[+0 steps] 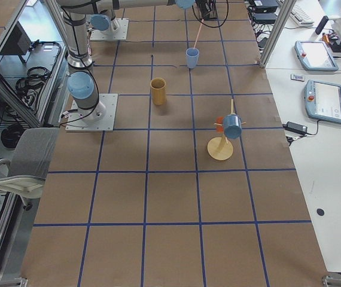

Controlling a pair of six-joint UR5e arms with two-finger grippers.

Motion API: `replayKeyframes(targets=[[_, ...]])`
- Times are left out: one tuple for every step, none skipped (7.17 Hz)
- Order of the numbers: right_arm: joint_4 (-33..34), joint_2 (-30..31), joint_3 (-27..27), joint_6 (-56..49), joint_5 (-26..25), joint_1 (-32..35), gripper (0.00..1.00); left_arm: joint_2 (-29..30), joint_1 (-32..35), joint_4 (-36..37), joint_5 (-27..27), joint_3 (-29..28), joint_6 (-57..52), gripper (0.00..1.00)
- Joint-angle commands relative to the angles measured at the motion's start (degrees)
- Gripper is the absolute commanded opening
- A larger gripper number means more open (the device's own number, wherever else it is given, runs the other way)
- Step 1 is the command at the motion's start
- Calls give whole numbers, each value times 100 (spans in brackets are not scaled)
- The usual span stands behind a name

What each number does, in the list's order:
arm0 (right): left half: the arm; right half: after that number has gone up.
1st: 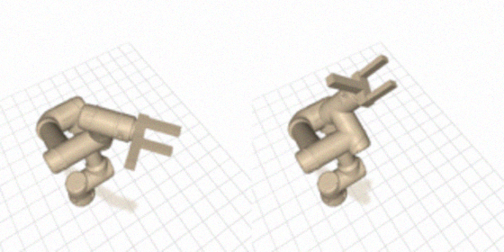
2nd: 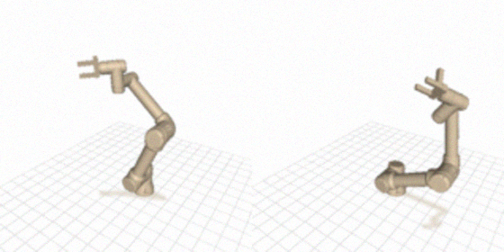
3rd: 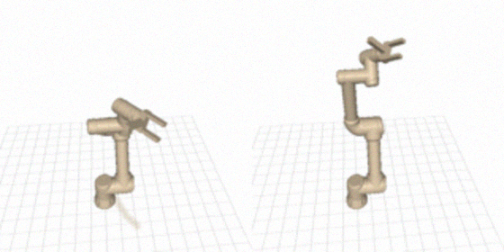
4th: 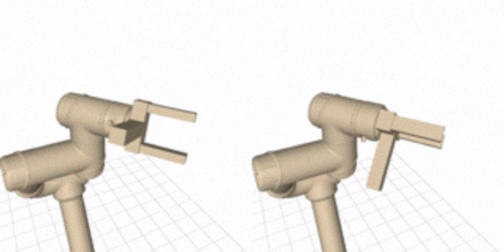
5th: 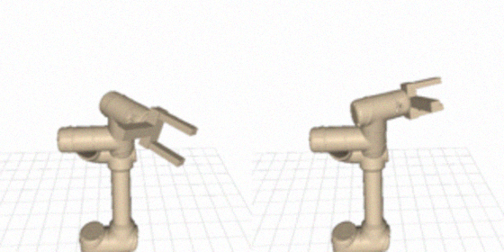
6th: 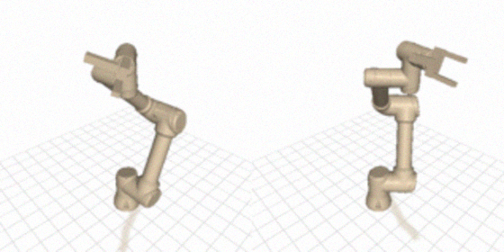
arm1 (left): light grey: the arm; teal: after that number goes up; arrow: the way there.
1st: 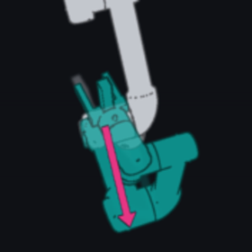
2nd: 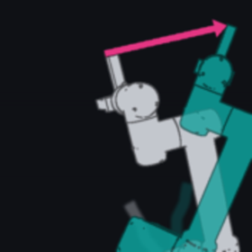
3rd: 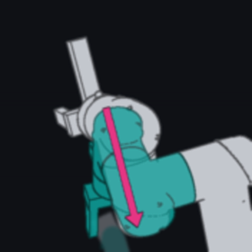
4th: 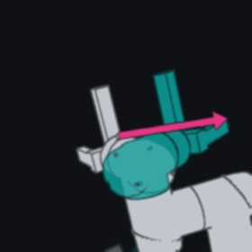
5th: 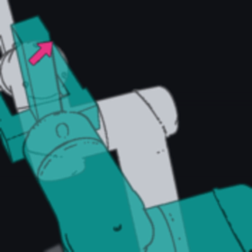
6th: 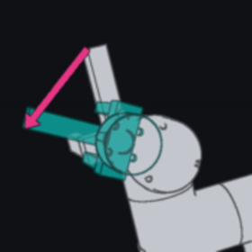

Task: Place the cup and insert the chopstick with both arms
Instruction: 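Lower the pink chopstick into the blue cup with the right gripper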

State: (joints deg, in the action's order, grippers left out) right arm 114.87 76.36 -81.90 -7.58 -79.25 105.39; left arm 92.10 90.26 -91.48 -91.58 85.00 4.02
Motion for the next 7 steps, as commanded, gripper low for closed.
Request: replayKeyframes(targets=[[728,-103,-448,152,-37,69,0,-8,0,-1,0,-1,2,100],[756,-112,-641,117,-37,69,0,-17,0,-36,0,-1,2,100],[757,-112,-782,90,-46,69,0,-25,0,-36,0,-1,2,100],[861,-164,-801,90,-55,69,0,-25,0,-54,0,-1,2,100],[1010,-278,-810,177,-81,78,0,-25,0,-63,0,-1,2,100],[1003,-358,-810,178,-99,78,0,-25,0,-63,0,-1,2,100],[1003,-358,-810,187,-99,78,6,-34,0,-63,0,-1,2,100]])
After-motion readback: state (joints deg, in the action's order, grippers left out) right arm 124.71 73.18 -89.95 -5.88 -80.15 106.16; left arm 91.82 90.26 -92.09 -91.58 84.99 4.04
